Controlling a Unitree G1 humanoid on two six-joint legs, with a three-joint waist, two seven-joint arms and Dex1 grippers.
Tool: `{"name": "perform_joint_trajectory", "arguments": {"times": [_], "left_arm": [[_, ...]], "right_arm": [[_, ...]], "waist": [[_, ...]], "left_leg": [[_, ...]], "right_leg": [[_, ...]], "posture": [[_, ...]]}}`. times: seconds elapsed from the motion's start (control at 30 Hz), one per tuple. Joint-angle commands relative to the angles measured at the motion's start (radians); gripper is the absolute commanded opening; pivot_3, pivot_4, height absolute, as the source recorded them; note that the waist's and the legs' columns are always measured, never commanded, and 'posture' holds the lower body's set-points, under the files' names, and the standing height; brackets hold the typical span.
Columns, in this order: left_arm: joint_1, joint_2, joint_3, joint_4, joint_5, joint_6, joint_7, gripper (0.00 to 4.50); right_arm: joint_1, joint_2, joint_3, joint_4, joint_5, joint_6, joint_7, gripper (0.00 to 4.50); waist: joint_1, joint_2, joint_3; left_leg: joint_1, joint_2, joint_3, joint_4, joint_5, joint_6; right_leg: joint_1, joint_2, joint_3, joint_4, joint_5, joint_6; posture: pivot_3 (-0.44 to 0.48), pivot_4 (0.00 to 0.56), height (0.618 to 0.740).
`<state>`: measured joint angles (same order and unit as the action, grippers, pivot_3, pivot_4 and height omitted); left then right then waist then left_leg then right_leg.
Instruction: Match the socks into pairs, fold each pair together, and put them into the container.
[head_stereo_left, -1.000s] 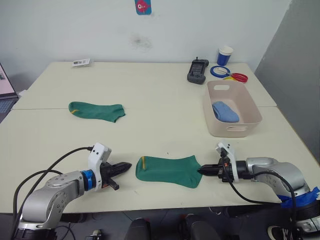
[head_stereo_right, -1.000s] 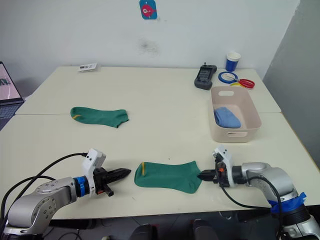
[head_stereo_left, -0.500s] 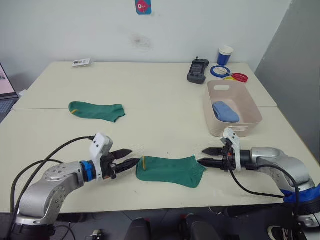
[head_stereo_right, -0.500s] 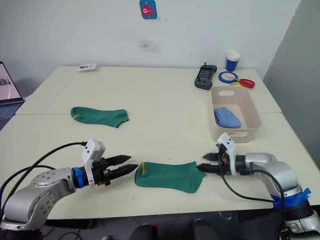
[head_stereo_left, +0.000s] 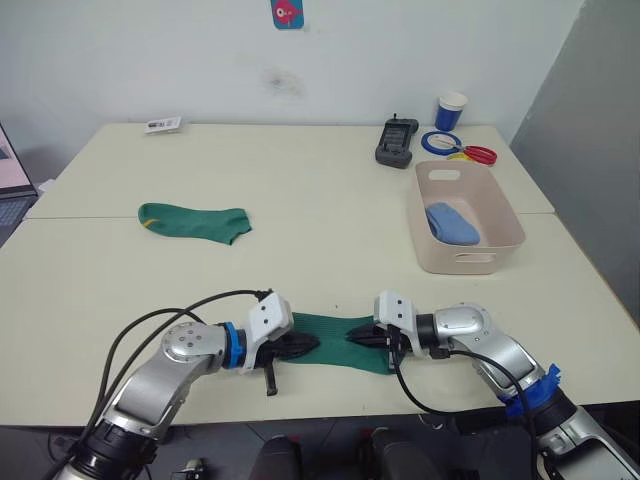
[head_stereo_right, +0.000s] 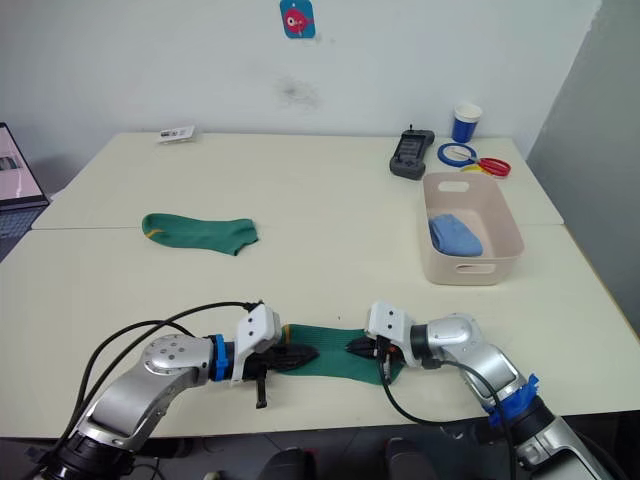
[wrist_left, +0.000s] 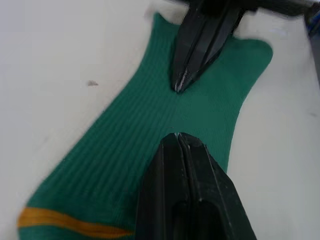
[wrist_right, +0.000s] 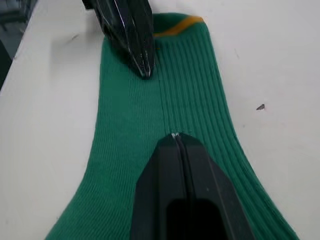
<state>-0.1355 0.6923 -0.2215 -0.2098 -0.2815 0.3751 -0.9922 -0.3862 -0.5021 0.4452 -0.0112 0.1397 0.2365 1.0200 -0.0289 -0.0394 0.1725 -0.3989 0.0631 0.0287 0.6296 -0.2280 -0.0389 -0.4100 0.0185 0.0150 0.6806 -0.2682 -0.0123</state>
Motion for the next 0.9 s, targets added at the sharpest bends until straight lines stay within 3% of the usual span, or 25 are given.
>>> {"name": "perform_joint_trajectory", "arguments": {"times": [0.03,0.27,0.47,0.7,0.9], "left_arm": [[0.005,0.008,-0.008,0.054,0.053,-0.044,0.005,0.00],[0.056,0.049,0.088,0.030,-0.028,0.001,-0.012,0.00],[0.041,0.056,0.213,0.000,-0.158,0.086,-0.030,0.00],[0.074,0.087,0.188,0.032,-0.094,0.044,-0.045,0.00],[0.110,0.091,0.173,0.054,-0.044,0.021,-0.039,0.00]], "right_arm": [[0.027,-0.047,-0.029,-0.010,-0.005,-0.020,0.035,0.02],[0.125,-0.161,-0.091,-0.073,-0.008,-0.038,0.058,0.02],[0.135,-0.148,-0.191,-0.169,0.096,0.034,0.039,0.02],[0.138,-0.124,-0.168,-0.237,0.125,0.088,0.058,0.02],[0.209,-0.205,-0.102,-0.228,0.034,0.030,0.099,0.02]], "waist": [[0.001,0.001,-0.001],[-0.001,0.001,-0.001],[0.000,0.001,-0.001],[0.000,0.001,-0.001],[0.001,0.001,-0.001]], "left_leg": [[0.001,0.000,0.000,0.000,0.000,0.000],[0.004,0.000,0.001,0.000,0.000,0.000],[0.004,0.000,0.000,0.000,0.000,0.000],[0.003,0.000,0.000,-0.001,0.000,0.000],[0.003,0.000,0.001,-0.001,0.000,0.000]], "right_leg": [[0.001,0.000,0.000,0.000,0.000,0.000],[0.003,-0.001,0.001,0.000,0.000,0.000],[0.004,-0.001,0.000,0.000,0.000,0.000],[0.003,-0.001,0.000,0.000,0.000,0.000],[0.003,-0.002,0.000,0.000,-0.001,-0.001]], "posture": [[0.000,0.150,0.740],[0.000,0.150,0.740],[0.000,0.150,0.740],[0.000,0.150,0.740],[0.000,0.150,0.740]]}}
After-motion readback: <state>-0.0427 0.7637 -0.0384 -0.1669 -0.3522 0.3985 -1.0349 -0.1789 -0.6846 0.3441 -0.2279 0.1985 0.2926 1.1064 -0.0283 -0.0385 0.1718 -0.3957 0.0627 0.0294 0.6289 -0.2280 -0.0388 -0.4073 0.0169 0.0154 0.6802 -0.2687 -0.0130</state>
